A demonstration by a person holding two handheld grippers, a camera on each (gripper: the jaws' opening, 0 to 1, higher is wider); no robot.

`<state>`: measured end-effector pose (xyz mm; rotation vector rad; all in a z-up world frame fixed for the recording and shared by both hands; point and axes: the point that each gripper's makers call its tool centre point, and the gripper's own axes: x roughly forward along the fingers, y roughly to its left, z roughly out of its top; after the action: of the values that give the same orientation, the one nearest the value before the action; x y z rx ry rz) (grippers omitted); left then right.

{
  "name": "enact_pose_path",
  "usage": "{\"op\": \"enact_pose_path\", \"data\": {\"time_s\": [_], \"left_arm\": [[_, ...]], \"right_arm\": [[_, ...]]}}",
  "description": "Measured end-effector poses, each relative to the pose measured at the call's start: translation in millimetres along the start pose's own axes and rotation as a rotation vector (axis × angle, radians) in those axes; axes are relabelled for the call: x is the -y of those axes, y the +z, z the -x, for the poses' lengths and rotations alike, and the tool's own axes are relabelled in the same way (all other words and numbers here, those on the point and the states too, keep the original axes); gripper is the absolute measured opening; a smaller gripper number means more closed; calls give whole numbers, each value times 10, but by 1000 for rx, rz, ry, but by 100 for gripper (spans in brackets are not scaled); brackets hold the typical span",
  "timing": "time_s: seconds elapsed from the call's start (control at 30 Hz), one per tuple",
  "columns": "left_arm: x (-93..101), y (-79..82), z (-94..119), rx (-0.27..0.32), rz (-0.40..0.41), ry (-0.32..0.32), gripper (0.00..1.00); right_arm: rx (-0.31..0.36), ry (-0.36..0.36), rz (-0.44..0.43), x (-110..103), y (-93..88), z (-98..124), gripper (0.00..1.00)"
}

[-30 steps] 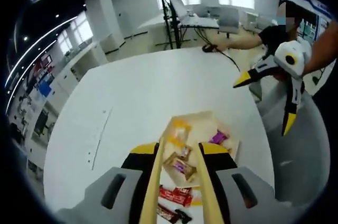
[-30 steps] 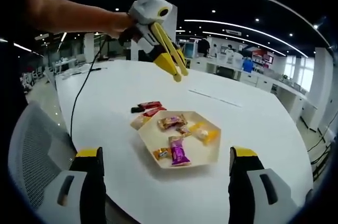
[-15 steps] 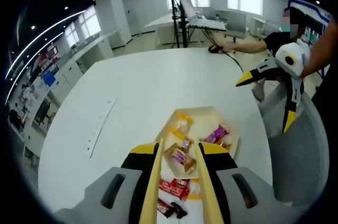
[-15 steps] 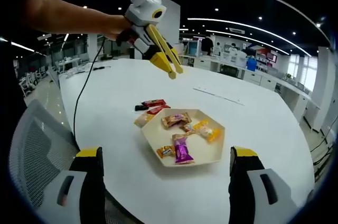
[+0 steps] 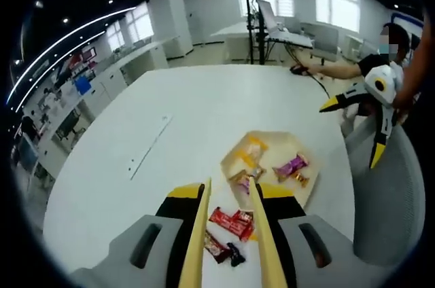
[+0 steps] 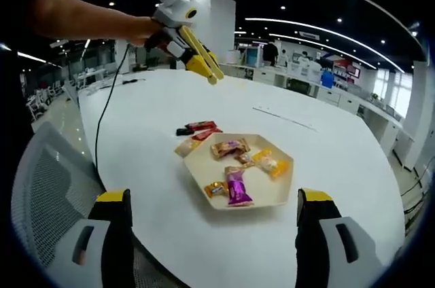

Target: Place the target food into the container with the food tongs after gripping and lifting it, then release it inside without dropping or visibly crushing the food.

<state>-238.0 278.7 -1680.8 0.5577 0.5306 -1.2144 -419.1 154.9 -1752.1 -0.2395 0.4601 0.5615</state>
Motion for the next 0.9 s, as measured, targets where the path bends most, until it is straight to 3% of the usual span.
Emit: {"op": "enact_pose_path", "data": {"time_s": [0.2, 0.43, 0.57, 0.7, 0.77, 0.9], "left_arm": [[-51, -197, 159, -1, -1, 40, 26], [-52, -482, 368, -14, 7, 62, 27], [-58, -577, 536, -1, 25, 68, 26], [-46, -598, 642, 8, 44, 76, 26], [-63, -620, 655, 19, 71, 86, 26], [-87, -725, 582, 16, 84, 117, 26]], "right_arm": [[16, 39, 25, -122, 34, 3, 99], [-3, 36, 22, -72, -27, -9, 100], [-52, -2, 9, 50, -156, -4, 100], [-41, 4, 26, -16, -94, -5, 100], [-50, 9, 35, -23, -119, -14, 100], [-3, -1, 4, 22, -18, 40, 100]]}}
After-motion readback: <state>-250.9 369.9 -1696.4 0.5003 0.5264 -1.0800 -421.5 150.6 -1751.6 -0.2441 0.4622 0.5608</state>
